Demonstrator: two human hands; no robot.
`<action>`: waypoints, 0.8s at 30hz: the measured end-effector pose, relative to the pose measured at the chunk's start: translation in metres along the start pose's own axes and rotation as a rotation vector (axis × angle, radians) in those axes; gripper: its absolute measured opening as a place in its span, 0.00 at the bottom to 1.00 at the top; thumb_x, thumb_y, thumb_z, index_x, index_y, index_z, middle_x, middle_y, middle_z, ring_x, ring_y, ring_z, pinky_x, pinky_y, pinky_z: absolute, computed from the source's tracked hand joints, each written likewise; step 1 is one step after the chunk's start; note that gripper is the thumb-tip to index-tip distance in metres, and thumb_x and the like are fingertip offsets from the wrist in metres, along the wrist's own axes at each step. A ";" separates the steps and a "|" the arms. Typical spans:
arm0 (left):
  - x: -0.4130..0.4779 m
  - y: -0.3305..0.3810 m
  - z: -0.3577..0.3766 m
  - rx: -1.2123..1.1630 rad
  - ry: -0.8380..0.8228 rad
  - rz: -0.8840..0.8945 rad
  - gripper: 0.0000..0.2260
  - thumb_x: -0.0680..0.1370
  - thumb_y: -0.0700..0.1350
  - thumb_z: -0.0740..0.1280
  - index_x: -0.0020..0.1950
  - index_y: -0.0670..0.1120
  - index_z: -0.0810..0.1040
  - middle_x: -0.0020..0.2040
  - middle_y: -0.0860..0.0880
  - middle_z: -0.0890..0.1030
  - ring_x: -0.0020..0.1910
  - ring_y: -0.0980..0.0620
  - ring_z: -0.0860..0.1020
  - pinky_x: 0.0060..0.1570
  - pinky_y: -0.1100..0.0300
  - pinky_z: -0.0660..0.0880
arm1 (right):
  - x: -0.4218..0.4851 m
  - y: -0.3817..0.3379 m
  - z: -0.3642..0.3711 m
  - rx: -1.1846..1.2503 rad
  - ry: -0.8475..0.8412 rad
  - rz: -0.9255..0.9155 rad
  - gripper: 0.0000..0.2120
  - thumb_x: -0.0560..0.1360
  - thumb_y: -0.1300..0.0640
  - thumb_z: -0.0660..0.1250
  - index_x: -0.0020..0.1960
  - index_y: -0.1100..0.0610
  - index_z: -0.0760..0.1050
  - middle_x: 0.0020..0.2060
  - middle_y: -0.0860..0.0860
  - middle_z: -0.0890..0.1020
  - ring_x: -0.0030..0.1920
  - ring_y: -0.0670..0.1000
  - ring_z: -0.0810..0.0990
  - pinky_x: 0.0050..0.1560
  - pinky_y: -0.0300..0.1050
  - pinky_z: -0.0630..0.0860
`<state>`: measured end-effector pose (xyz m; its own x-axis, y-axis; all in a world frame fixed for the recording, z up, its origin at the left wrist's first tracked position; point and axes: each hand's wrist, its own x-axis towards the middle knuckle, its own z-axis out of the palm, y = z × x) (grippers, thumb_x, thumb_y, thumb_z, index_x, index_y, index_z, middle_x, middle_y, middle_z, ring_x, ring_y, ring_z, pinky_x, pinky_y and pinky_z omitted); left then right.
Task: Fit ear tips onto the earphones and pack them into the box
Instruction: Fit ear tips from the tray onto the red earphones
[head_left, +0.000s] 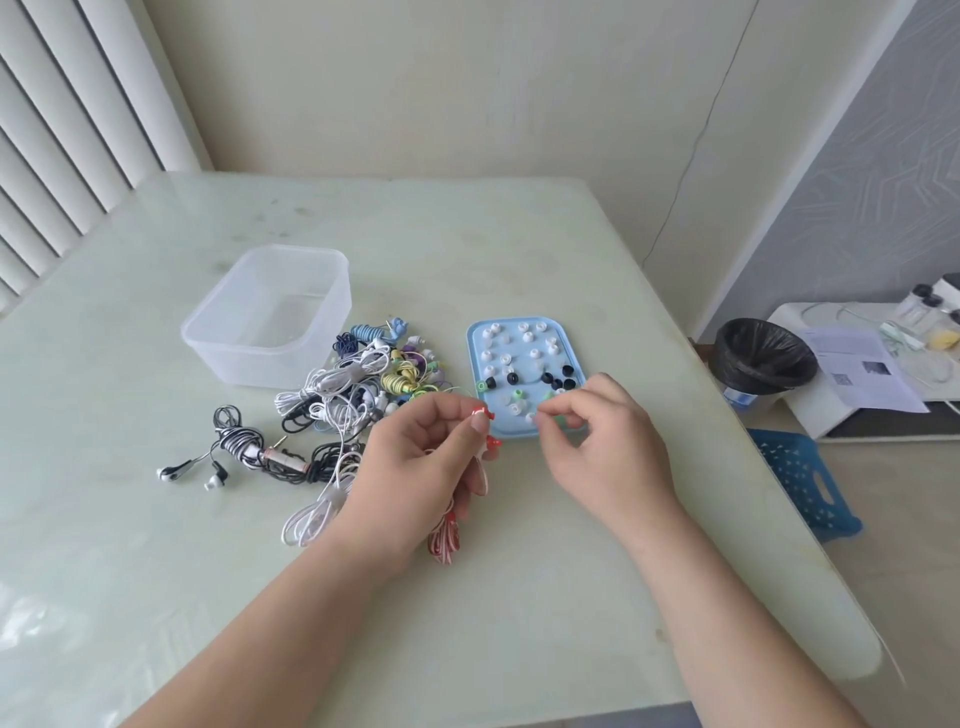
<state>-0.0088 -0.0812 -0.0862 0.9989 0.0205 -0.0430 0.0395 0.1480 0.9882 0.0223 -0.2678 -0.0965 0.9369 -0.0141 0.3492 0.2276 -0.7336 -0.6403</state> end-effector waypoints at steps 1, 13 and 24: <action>0.000 0.000 0.000 -0.015 0.006 0.004 0.05 0.82 0.40 0.69 0.54 0.38 0.79 0.38 0.43 0.82 0.27 0.48 0.76 0.22 0.60 0.70 | 0.001 -0.002 0.001 -0.055 -0.019 -0.008 0.01 0.75 0.52 0.73 0.44 0.47 0.82 0.42 0.43 0.76 0.41 0.43 0.79 0.38 0.44 0.77; 0.002 -0.001 -0.003 -0.074 -0.026 0.012 0.06 0.83 0.40 0.68 0.56 0.38 0.79 0.39 0.43 0.82 0.27 0.48 0.76 0.24 0.60 0.71 | 0.012 -0.024 -0.006 0.115 0.006 0.075 0.05 0.72 0.59 0.74 0.40 0.50 0.82 0.36 0.43 0.82 0.33 0.43 0.76 0.37 0.39 0.74; 0.002 -0.002 -0.004 -0.027 -0.088 0.026 0.05 0.84 0.40 0.67 0.57 0.39 0.77 0.43 0.40 0.86 0.30 0.46 0.77 0.25 0.60 0.70 | -0.022 -0.044 0.004 0.983 0.009 0.425 0.05 0.74 0.69 0.74 0.50 0.64 0.84 0.40 0.58 0.87 0.34 0.51 0.81 0.33 0.42 0.74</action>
<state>-0.0068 -0.0775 -0.0886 0.9981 -0.0623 -0.0030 0.0139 0.1755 0.9844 -0.0068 -0.2326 -0.0790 0.9887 -0.1471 -0.0295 0.0008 0.2018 -0.9794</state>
